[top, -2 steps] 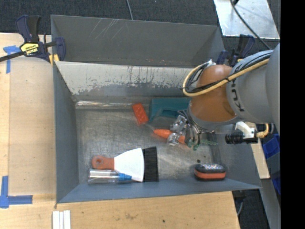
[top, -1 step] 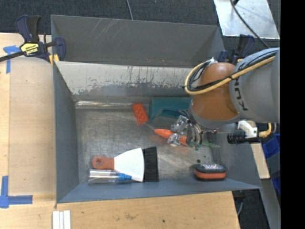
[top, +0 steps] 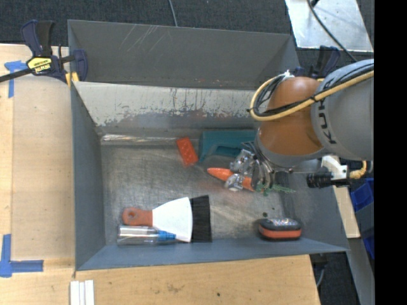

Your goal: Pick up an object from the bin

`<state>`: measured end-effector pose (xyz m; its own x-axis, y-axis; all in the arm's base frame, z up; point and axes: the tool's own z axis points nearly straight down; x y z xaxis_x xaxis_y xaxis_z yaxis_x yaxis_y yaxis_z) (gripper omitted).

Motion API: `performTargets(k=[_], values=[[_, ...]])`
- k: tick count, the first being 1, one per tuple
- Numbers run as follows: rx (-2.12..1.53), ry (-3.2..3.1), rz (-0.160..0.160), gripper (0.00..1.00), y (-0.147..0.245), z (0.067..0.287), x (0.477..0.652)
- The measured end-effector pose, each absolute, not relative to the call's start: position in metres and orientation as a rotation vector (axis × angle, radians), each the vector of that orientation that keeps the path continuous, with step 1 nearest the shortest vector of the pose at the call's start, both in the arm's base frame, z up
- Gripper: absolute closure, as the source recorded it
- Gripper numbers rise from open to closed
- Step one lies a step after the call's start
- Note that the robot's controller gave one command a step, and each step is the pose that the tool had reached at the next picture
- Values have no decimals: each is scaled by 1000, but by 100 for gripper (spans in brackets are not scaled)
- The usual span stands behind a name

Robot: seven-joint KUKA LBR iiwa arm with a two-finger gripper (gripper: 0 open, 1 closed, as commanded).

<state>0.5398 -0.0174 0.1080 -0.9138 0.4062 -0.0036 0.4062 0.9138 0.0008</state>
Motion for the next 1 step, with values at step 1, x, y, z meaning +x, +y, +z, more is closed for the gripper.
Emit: performTargets(k=[1], values=[[650,3065,2,100,-18,116,541]])
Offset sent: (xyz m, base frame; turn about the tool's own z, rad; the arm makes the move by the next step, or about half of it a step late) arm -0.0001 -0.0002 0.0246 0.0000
